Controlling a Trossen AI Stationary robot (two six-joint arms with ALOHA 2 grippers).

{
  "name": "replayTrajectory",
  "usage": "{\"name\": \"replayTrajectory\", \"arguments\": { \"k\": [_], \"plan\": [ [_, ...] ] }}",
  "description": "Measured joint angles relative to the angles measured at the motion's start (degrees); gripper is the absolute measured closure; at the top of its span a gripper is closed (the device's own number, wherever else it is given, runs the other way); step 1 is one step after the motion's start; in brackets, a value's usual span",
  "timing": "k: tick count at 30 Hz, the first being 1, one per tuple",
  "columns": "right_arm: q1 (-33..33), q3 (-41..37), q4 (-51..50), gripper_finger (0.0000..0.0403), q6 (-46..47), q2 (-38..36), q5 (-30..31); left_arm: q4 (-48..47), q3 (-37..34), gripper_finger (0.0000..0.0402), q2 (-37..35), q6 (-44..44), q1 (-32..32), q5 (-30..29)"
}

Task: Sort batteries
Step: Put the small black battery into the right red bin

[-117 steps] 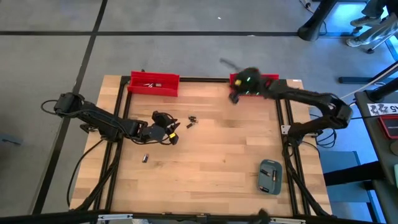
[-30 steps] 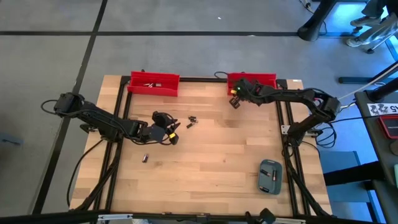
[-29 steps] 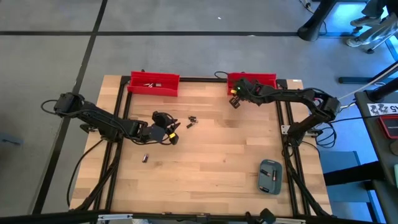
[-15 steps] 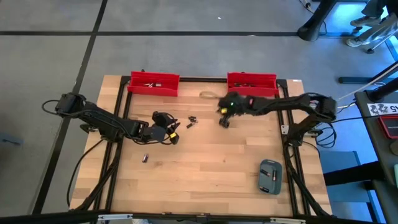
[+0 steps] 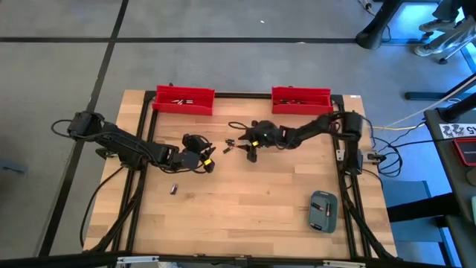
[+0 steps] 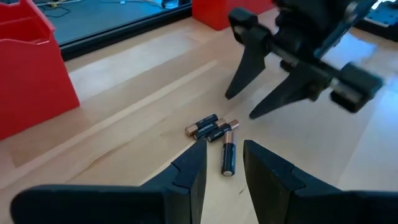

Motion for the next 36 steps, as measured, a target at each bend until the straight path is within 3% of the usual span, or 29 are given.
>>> {"name": "replayTrajectory", "arguments": {
  "k": [4, 13, 23, 30, 36],
  "plan": [
    [0.04, 1.72, 0.32, 0.0211, -0.10, 3.34, -0.23, -0.04, 0.00, 0.0306, 0.00, 0.04, 0.00, 0.02],
    [0.04, 4.81, 0.29, 0.0253, -0.29, 7.46, -0.69, -0.25, 0.00, 0.0306, 0.00, -0.23, -0.12, 0.02],
    [0.13, 4.91, -5.85, 0.0385, -1.42, 7.30, 0.72, -0.46, 0.00, 0.0306, 0.00, -0.35, -0.26, 0.02],
    [0.11, 4.86, -7.62, 0.0367, 0.23, 6.16, 0.30, -0.44, 0.00, 0.0306, 0.00, -0.35, -0.26, 0.02],
    [0.19, 4.37, -19.23, 0.0390, -0.93, -1.03, 4.41, -0.62, -0.02, 0.0306, 0.00, -0.35, -0.26, 0.02]
  ]
}}
